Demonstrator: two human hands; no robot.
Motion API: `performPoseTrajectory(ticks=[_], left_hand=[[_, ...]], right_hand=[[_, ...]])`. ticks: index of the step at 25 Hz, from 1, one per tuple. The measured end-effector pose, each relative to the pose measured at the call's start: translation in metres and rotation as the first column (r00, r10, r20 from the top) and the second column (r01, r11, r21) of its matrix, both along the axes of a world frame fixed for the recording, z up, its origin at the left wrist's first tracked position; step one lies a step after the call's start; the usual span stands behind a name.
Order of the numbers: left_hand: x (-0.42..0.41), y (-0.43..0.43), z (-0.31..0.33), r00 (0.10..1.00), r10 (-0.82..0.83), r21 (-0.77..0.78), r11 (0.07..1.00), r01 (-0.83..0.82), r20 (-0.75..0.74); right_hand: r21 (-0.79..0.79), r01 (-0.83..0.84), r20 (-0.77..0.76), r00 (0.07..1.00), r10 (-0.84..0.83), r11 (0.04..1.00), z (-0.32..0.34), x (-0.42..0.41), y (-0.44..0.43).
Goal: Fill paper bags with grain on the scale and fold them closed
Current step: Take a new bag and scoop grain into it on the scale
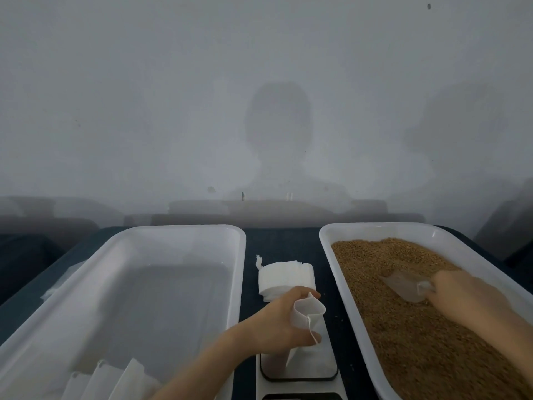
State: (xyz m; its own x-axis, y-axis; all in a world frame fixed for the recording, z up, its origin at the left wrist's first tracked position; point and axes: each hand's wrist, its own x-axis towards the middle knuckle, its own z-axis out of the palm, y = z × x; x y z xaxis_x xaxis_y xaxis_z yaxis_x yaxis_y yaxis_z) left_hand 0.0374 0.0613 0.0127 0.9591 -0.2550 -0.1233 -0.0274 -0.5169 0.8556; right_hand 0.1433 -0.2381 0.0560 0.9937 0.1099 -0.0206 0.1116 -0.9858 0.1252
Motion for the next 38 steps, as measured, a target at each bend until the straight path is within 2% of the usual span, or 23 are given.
performPoseTrajectory(ticks=[5,13,25,38], left_hand=[[0.0,0.001,0.001,1.0,0.002,-0.004,1.0,-0.002,-0.013],[0.0,0.001,0.001,1.0,0.005,0.036,0.999,-0.006,0.029],[0.0,0.0,0.002,0.997,0.052,0.034,0.998,-0.054,0.057],[-0.001,-0.001,0.001,0.995,0.058,0.068,0.996,-0.064,0.085]], right_hand=[[-0.031,0.021,0.017,1.0,-0.021,0.999,-0.005,0.014,0.026],[0.124,-0.016,0.092,0.996,0.005,0.992,-0.016,0.014,0.017],[0.384,-0.011,-0.038,0.999,0.028,0.923,-0.025,0.005,-0.034],[0.423,-0.039,-0.053,0.996,0.067,0.905,-0.023,-0.008,-0.034]])
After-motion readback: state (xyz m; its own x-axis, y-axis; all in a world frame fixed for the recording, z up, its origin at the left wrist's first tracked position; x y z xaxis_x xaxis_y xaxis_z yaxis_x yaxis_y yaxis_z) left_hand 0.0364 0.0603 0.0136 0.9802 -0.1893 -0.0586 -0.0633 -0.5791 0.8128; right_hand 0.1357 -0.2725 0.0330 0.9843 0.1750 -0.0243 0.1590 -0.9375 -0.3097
